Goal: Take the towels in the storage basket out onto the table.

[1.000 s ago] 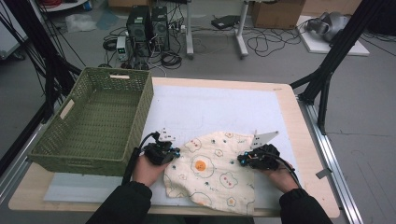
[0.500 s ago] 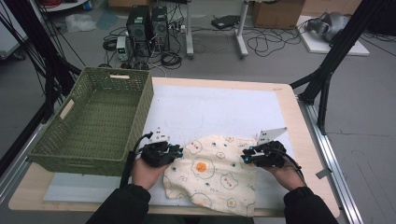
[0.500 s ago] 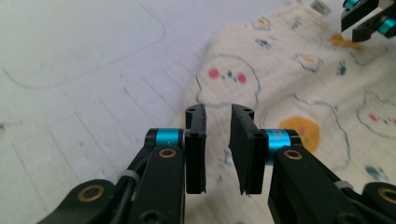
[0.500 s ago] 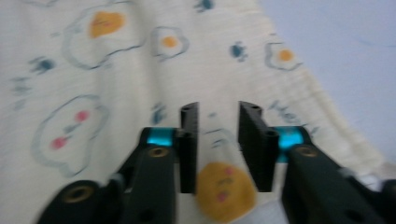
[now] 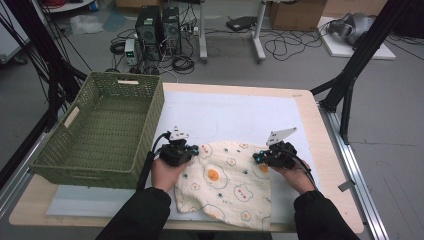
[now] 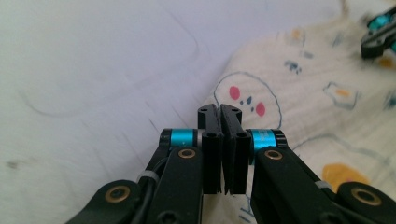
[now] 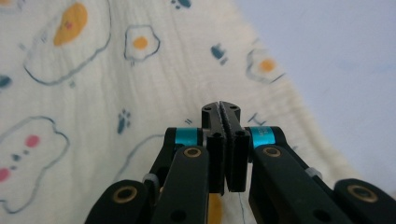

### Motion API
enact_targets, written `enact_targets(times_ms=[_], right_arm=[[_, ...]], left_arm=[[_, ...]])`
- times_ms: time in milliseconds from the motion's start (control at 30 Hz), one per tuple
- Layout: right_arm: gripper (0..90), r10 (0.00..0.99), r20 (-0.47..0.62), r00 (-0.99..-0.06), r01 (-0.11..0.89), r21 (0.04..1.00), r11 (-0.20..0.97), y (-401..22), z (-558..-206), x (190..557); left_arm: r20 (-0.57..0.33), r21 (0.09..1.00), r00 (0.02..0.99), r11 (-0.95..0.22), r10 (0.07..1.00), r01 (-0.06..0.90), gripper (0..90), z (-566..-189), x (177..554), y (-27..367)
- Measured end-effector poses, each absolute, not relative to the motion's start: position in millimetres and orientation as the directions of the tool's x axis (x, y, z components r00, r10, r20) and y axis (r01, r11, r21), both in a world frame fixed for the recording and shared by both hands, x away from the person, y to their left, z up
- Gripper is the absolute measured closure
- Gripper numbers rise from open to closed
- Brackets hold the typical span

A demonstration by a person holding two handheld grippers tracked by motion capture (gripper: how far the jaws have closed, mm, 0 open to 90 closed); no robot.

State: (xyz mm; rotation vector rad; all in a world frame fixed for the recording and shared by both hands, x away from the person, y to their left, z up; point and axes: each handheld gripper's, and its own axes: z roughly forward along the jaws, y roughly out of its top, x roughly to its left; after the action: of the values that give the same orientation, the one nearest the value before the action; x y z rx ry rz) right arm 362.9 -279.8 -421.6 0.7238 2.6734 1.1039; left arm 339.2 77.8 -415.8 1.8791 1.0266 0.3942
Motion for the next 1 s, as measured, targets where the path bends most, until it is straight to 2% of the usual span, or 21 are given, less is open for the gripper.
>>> enact_targets(times_ms=[100, 167, 267, 467, 1000], right_arm=[[89.5, 0.506, -0.002, -0.862, 0.331, 0.754, 0.567, -279.3, -398.6, 365.9], [89.5, 0.501, -0.011, -0.865, 0.319, 0.76, 0.566, -279.2, -391.0, 365.2], [89.1, 0.488, -0.008, -0.873, 0.333, 0.72, 0.609, -277.8, -399.3, 363.1], [88.6, 0.487, 0.022, -0.873, 0.365, 0.692, 0.623, -278.3, -419.1, 357.0], [85.1, 0.488, 0.027, -0.873, 0.362, 0.705, 0.609, -280.3, -417.4, 355.2]], left_arm=[[-0.12, 0.888, 0.596, -0.183, 0.794, 0.423, 86.2, -403.4, 333.4, 79.6], [-0.141, 0.867, 0.617, -0.205, 0.774, 0.455, 84.9, -405.4, 334.2, 77.1], [-0.173, 0.827, 0.648, -0.249, 0.742, 0.505, 75.4, -415.4, 335.9, 73.8], [-0.183, 0.812, 0.649, -0.259, 0.738, 0.524, 74.6, -420.2, 338.9, 78.1], [-0.208, 0.828, 0.638, -0.213, 0.741, 0.518, 69.0, -418.8, 341.2, 83.5]])
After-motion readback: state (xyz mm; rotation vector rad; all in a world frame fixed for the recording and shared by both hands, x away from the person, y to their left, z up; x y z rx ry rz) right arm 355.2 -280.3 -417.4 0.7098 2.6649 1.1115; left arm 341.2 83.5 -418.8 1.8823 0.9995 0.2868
